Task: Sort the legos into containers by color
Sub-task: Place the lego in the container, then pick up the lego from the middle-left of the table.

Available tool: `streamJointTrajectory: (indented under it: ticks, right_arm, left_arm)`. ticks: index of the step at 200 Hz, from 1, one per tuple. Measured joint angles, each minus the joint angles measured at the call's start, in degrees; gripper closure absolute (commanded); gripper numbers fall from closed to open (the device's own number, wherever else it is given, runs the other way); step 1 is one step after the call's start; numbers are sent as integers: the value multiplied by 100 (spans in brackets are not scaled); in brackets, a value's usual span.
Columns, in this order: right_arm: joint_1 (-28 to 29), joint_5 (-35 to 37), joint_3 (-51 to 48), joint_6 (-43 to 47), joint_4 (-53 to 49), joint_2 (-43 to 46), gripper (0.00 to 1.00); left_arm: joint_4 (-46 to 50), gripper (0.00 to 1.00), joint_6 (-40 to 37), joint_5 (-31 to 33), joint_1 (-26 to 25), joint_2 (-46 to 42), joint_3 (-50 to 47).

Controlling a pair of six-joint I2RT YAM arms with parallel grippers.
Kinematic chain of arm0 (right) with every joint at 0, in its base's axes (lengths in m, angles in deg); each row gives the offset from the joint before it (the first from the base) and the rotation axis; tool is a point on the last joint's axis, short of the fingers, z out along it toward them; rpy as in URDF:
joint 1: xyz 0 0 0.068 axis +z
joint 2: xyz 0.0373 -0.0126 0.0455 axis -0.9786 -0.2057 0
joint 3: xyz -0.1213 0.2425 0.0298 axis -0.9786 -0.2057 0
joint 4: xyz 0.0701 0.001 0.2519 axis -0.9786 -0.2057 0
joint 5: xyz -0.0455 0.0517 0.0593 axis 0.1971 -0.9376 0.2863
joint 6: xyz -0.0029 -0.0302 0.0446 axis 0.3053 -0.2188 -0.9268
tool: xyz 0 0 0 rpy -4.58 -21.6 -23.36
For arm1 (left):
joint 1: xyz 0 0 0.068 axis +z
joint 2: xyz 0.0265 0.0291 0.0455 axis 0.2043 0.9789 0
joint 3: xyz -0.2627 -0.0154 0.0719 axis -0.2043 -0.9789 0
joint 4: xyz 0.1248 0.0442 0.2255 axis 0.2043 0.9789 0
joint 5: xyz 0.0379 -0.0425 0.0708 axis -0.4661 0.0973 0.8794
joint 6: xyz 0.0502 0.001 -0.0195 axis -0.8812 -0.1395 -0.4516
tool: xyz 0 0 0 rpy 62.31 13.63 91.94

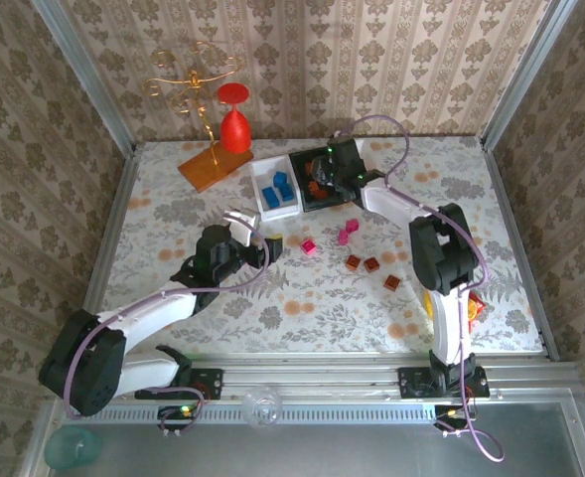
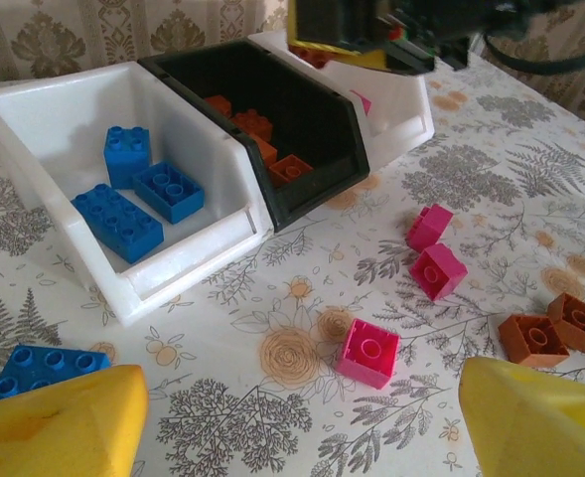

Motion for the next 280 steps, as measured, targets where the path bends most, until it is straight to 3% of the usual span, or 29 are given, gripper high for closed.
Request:
streamJointTrajectory:
  ticks: [40,81,107,148,207,280]
  right_arm:
    - [-146,-2,892,267,-695,-605,47]
    - [-249,-140,953,529,-968,-442,29]
    - [-229,-461,164,616,-988,326,24]
    - [-59,-802,-1915,769,-745,2319,19]
    - [179,-903,-4157,717,-284,3777,18]
    - [210,-817,-4795,717,-107,4533,17]
  left_arm:
    - [20,17,11,15,4,2,-24]
    - [389,17,254,214,229,2,-22]
    - [785,16,483,317,584,55,26]
    - [1440,18,745,308,1311,634,435]
    - [2282,21,750,570,1539,1880,1543]
    - [2465,30,702,737,1810,2935,2251]
